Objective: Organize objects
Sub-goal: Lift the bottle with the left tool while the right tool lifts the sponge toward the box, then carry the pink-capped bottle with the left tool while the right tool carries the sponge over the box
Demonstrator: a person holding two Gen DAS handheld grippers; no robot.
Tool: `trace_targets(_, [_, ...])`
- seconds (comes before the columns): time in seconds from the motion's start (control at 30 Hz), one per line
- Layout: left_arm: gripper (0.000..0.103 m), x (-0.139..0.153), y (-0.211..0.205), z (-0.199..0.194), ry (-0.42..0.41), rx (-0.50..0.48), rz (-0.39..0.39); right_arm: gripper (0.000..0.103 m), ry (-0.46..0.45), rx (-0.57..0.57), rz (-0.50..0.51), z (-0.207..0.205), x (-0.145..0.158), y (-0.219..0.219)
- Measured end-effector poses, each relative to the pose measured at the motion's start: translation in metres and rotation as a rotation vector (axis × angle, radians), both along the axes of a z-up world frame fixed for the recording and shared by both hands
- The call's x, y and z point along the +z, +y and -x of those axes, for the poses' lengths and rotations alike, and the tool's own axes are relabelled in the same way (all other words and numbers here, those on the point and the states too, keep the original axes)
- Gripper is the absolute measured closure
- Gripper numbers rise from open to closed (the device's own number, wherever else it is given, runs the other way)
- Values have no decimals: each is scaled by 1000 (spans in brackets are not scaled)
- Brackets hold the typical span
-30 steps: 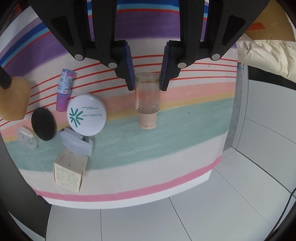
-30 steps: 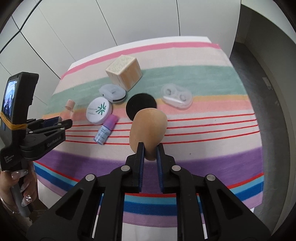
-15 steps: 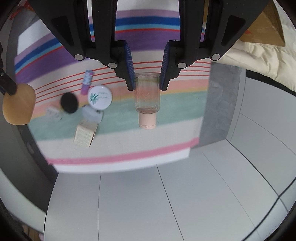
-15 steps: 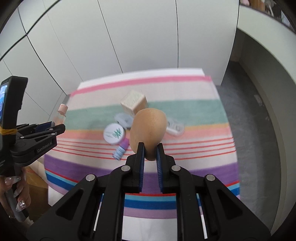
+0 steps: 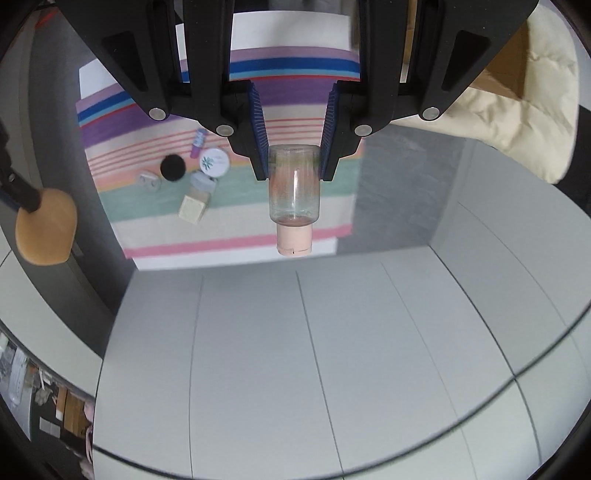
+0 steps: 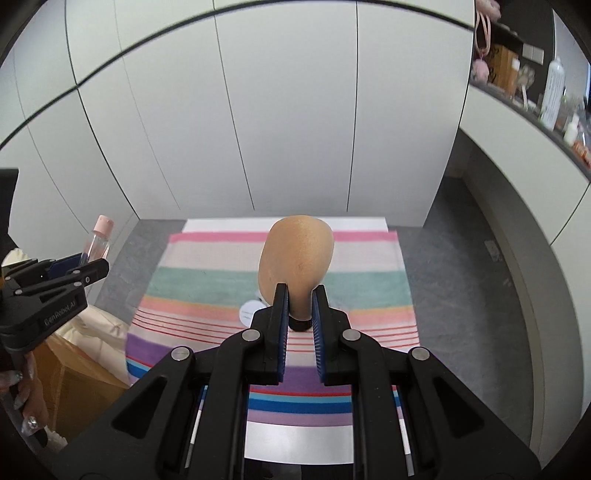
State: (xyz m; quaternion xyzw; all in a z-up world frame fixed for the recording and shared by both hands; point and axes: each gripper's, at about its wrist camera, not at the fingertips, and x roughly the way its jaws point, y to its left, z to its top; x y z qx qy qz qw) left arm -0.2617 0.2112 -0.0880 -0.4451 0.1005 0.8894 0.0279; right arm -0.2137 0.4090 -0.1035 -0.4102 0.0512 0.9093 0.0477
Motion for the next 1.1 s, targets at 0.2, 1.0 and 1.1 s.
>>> trace_targets(0.2, [75,51,-15,-24,48,19,-80,90,62,15,-47,-16,57,-17])
trace_targets(1.0, [75,92,-47,-59,68,68,-132,90,149,-11,-42,-55,119,-38])
trace_targets(1.1, [75,95,-48,-64,81,65,-137,90,143,-4,-39,-57,118,-37])
